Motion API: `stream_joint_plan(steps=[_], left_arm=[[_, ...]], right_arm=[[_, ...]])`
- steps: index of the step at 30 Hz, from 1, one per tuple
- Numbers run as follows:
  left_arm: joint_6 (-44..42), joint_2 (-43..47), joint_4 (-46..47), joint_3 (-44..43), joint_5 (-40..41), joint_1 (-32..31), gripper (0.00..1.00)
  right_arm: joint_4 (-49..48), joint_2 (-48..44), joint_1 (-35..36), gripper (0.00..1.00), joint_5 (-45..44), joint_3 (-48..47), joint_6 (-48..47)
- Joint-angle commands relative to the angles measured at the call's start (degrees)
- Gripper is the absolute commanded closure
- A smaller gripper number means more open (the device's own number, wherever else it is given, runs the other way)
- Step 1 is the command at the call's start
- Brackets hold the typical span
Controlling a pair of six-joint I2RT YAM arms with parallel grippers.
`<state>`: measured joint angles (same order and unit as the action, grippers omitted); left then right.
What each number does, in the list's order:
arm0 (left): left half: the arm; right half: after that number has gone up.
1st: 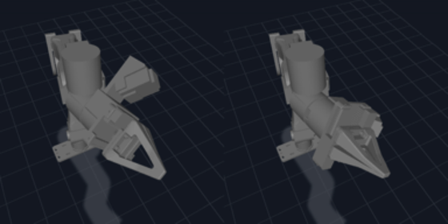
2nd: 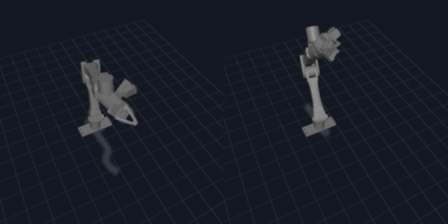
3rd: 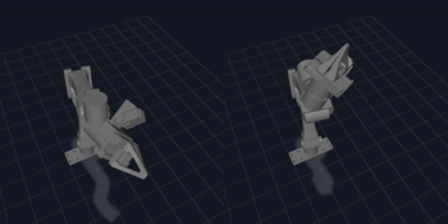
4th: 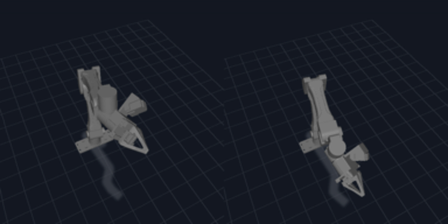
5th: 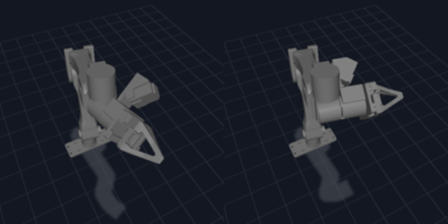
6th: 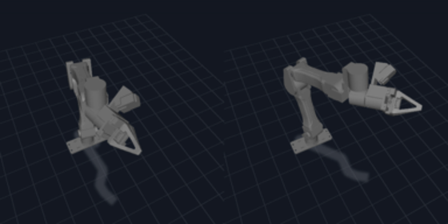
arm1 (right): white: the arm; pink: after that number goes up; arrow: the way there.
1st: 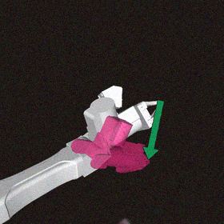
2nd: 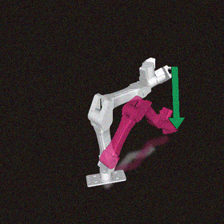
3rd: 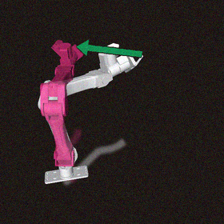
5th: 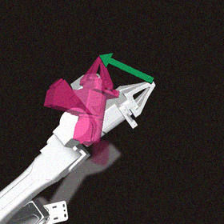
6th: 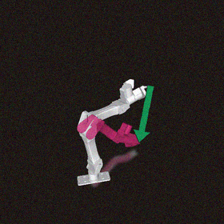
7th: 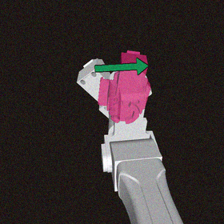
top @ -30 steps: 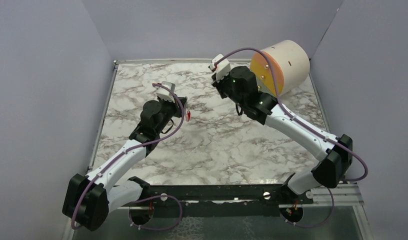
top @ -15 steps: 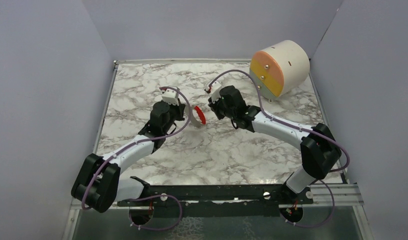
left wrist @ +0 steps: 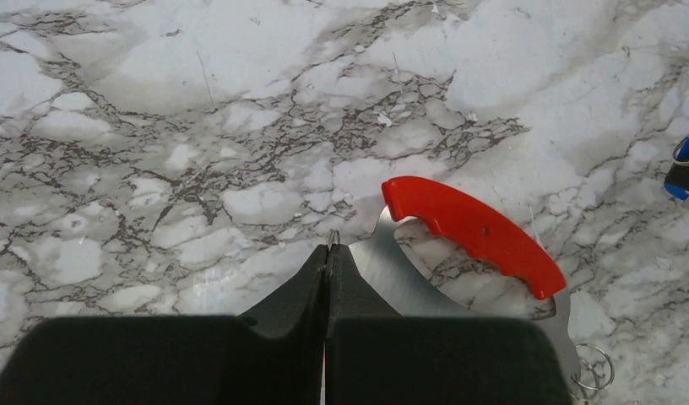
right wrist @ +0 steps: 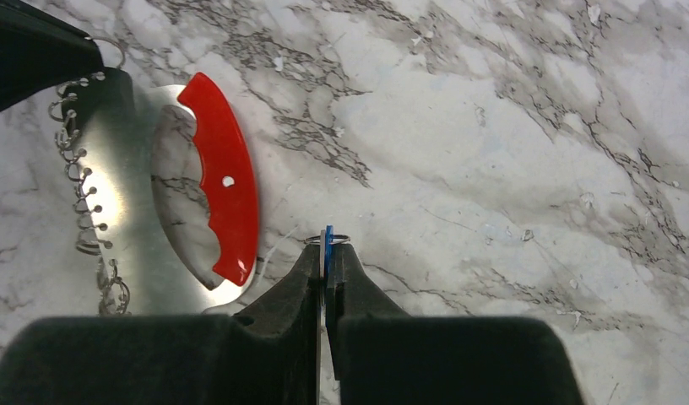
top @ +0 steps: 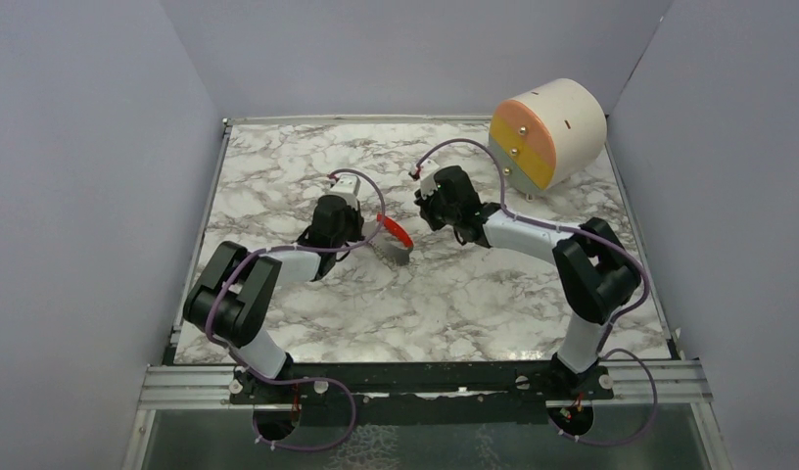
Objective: Remove the keys from the keyring
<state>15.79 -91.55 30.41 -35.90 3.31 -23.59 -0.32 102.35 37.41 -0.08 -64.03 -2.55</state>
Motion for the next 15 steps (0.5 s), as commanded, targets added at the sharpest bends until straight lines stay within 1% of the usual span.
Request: stream_joint_plan(steps=[1, 7, 9, 13, 15], left_arm=[[1.0, -2.6, 5.8, -3.1, -3.1, 1.8, 1.0], [1.1, -5.6, 6.0, -5.2, -7.1, 4.4, 1.0], [1.0, -8.1, 6.0, -5.7, -8.9, 4.9, 1.0], [1.8, -10.9, 5.9, -7.2, -12.3, 5.5, 1.0], [2.5, -12.3, 5.8, -8.0, -13.2, 5.6, 1.0]], right_arm=[[-4.1, 3.5, -2.2, 0.99, 3.0, -2.4, 0.8], [-5.5, 7.6, -3.7, 0.99, 3.1, -3.7, 1.3], [-5.5, 9.4, -4.2, 0.98, 3.2, -4.8, 1.3], [-5.2, 12.0, -4.5, 0.9, 2.7, -7.2, 1.0], [-5.3, 12.3, -4.5, 0.81, 2.5, -8.0, 1.0]])
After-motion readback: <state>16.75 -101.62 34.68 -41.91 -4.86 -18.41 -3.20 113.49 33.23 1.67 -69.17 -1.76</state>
